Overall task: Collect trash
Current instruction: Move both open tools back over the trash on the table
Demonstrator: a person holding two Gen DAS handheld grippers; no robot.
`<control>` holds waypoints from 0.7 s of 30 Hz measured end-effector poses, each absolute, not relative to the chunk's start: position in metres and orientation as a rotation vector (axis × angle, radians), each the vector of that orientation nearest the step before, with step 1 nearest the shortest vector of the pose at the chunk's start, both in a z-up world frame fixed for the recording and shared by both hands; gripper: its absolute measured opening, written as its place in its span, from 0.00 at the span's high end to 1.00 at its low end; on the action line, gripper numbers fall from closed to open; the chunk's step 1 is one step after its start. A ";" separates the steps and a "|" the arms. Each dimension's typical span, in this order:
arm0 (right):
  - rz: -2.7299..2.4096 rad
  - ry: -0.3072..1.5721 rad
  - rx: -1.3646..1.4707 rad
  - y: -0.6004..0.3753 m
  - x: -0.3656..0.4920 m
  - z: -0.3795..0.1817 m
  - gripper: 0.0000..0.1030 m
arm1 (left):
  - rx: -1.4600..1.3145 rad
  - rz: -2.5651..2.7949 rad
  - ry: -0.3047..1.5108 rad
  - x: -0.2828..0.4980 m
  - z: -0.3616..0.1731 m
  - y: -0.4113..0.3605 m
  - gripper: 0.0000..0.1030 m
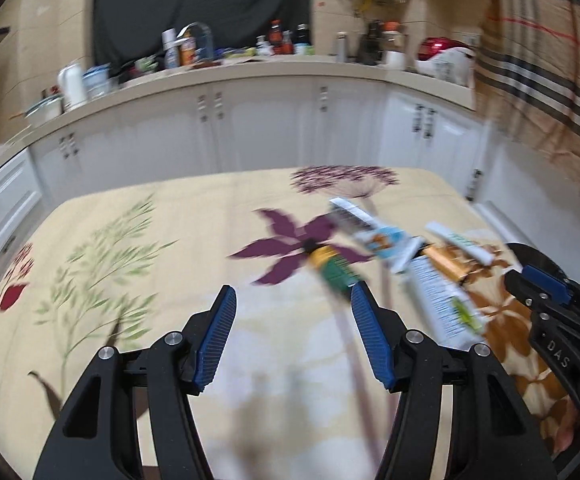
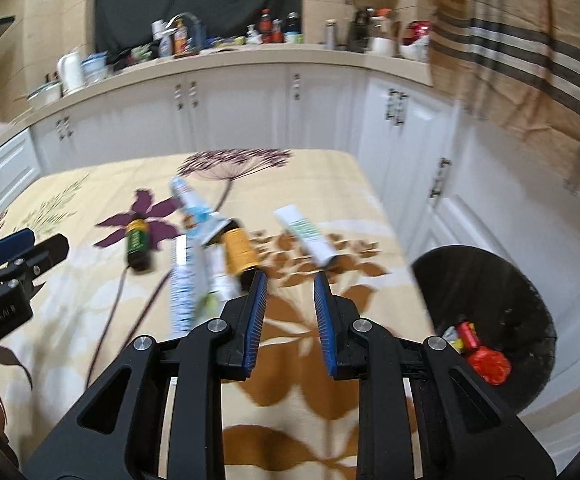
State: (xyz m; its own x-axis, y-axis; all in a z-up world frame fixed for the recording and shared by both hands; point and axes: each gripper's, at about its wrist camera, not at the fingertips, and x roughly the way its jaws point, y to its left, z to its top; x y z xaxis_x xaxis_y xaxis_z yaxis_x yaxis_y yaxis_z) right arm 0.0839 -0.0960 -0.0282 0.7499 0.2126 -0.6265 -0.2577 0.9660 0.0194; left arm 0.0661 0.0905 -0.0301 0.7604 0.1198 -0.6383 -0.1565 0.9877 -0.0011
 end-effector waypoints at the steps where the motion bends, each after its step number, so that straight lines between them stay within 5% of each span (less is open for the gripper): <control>1: 0.271 0.685 -0.076 -0.089 0.084 -0.029 0.77 | -0.063 0.161 0.694 0.064 -0.032 0.097 0.43; 18: 0.302 0.856 -0.148 -0.052 0.107 -0.058 0.75 | -0.148 0.228 0.710 0.045 -0.045 0.153 0.43; 21: 0.316 0.870 -0.155 -0.050 0.108 -0.060 0.83 | -0.150 0.220 0.714 0.045 -0.046 0.152 0.43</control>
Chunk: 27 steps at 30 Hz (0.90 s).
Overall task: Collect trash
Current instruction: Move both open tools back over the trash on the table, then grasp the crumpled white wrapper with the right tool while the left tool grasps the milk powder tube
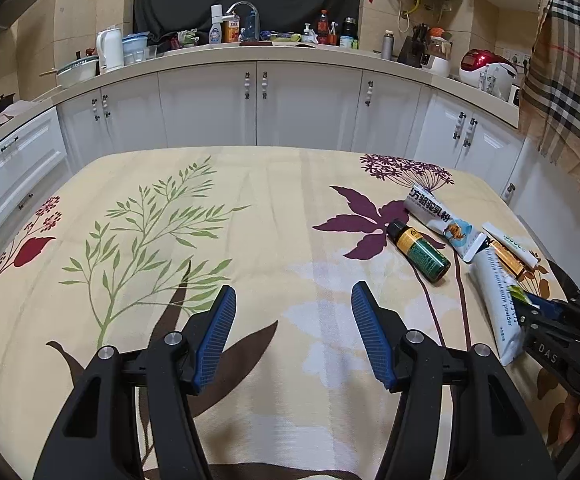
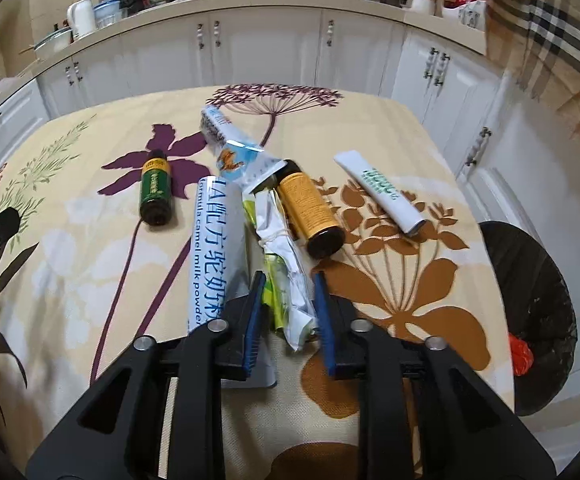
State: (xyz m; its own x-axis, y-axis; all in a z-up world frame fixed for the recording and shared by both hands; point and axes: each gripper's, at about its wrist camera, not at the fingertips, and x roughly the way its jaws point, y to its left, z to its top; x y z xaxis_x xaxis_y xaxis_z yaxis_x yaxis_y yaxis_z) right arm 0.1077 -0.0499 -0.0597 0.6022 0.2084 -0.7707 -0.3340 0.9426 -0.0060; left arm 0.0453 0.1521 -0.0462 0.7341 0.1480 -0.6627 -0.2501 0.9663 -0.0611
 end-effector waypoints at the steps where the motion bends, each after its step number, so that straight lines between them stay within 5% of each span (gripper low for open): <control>1: 0.315 0.868 -0.163 -0.049 0.107 -0.060 0.83 | -0.150 0.215 0.716 0.046 -0.047 0.151 0.43; 27: 0.181 0.703 -0.038 -0.139 0.084 -0.026 0.85 | -0.065 0.050 0.721 0.064 -0.041 0.053 0.43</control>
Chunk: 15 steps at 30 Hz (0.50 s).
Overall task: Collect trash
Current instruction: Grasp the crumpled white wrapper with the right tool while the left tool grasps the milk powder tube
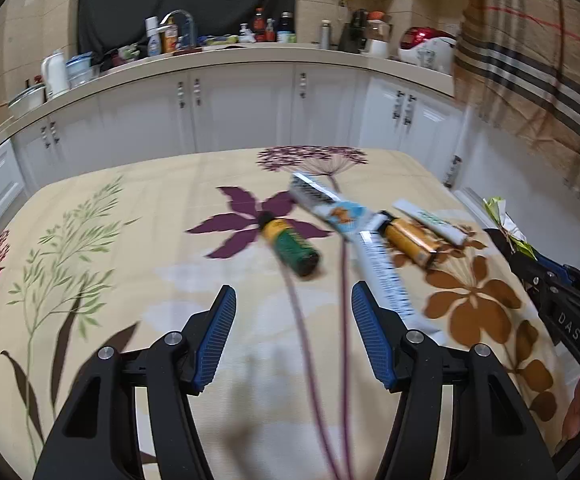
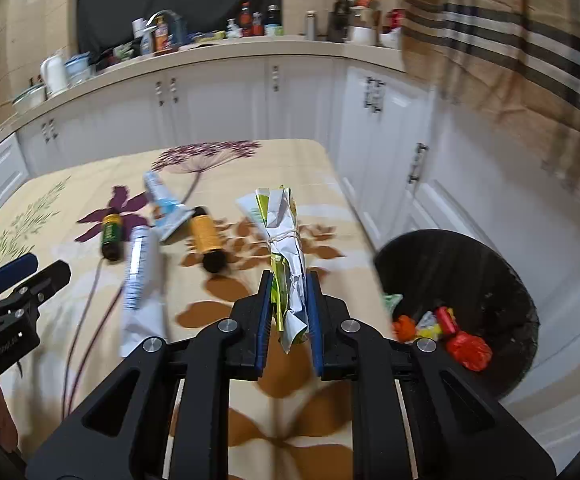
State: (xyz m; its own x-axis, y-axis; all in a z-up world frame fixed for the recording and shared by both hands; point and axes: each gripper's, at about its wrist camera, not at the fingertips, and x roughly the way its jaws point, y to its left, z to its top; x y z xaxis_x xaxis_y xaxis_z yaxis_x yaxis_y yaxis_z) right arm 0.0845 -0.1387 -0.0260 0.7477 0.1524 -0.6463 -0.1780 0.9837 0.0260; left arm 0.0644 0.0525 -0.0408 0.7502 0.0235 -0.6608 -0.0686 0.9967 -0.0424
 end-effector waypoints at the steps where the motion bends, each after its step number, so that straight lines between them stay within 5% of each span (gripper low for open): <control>1: 0.171 0.701 -0.031 -0.144 0.084 -0.026 0.85 | -0.059 0.042 0.721 0.066 -0.041 0.047 0.43; 15: 0.092 0.689 0.047 -0.202 0.085 -0.031 0.84 | -0.008 -0.009 0.780 0.100 -0.060 -0.004 0.43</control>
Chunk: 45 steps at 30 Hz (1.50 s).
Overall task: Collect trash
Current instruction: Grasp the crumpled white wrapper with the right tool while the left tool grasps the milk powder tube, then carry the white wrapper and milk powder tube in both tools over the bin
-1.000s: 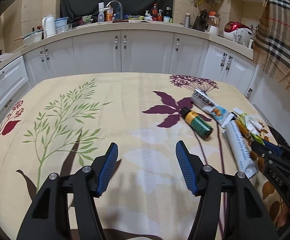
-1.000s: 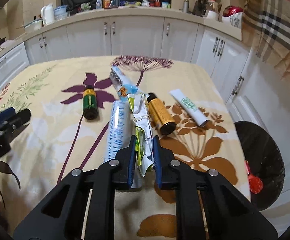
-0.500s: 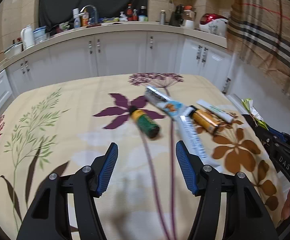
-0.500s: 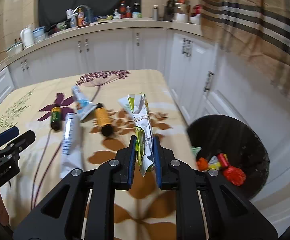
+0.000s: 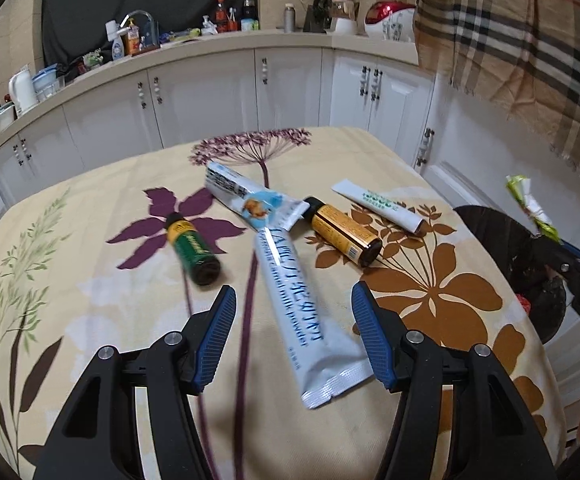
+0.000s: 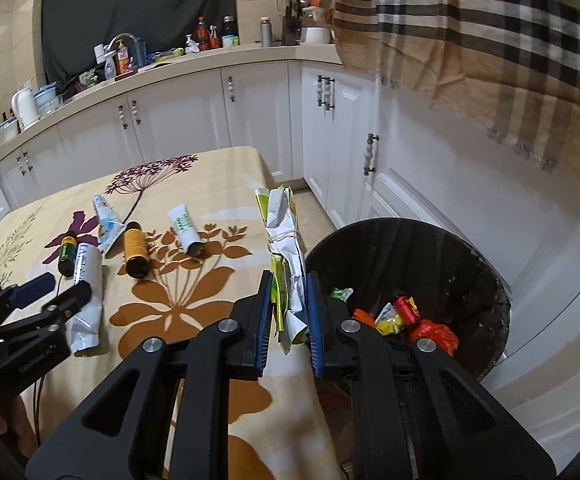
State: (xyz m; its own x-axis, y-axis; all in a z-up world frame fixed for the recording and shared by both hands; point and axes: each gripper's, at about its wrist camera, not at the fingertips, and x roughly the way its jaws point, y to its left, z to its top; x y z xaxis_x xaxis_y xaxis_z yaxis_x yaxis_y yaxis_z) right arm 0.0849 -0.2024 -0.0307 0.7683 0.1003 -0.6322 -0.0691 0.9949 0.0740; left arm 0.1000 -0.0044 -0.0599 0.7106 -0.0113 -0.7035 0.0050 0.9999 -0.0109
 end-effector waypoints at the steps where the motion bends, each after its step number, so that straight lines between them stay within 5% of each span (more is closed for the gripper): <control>1: 0.090 0.689 0.050 -0.204 0.085 -0.031 0.84 | -0.008 -0.010 0.797 0.104 -0.063 -0.006 0.43; 12: 0.082 0.690 0.069 -0.214 0.087 -0.036 0.84 | -0.018 -0.043 0.852 0.111 -0.069 -0.008 0.85; 45: -0.081 0.598 0.081 -0.256 0.073 -0.012 0.84 | 0.061 -0.231 0.589 0.109 -0.009 -0.086 0.89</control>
